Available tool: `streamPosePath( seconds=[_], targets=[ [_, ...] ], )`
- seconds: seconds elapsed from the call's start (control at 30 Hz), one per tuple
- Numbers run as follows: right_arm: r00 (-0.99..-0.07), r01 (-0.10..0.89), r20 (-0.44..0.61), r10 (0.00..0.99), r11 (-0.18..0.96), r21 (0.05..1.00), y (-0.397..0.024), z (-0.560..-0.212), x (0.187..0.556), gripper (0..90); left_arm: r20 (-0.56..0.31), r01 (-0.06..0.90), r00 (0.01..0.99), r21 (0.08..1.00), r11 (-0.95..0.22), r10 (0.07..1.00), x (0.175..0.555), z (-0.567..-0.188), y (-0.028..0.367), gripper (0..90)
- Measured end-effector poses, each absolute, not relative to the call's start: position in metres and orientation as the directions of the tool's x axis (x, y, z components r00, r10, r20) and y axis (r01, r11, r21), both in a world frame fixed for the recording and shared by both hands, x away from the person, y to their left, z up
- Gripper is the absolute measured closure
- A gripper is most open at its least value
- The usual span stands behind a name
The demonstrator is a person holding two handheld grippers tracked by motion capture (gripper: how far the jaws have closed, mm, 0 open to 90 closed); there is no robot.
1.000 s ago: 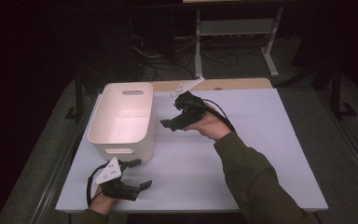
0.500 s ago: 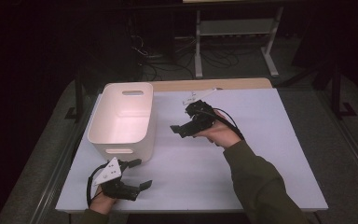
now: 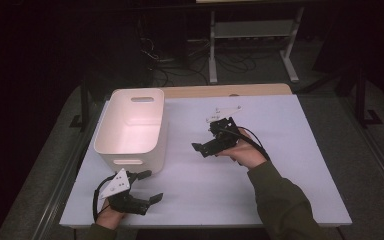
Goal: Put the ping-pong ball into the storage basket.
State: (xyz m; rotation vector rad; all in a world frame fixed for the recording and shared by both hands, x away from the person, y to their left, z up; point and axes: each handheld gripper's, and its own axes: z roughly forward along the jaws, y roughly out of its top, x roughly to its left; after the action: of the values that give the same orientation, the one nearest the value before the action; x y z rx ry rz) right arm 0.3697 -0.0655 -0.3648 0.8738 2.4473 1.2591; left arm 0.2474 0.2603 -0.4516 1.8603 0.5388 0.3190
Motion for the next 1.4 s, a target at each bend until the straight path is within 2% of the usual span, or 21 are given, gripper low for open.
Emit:
streamPosePath(
  seconds=[0.83, 1.4],
  targets=[
    [-0.720, 0.420, 0.048, 0.693, 0.380, 0.824, -0.114, -0.406, 0.342, 1.0, -0.041, 0.208, 0.858, 0.939, -0.273, 0.513, 0.247, -0.452, 0.260, 14.0],
    [-0.694, 0.439, 0.059, 0.718, 0.357, 0.824, -0.138, -0.419, 0.321, 1.0, -0.041, 0.206, 0.857, 0.941, -0.269, 0.514, 0.246, -0.452, 0.260, 14.0]
  ],
)
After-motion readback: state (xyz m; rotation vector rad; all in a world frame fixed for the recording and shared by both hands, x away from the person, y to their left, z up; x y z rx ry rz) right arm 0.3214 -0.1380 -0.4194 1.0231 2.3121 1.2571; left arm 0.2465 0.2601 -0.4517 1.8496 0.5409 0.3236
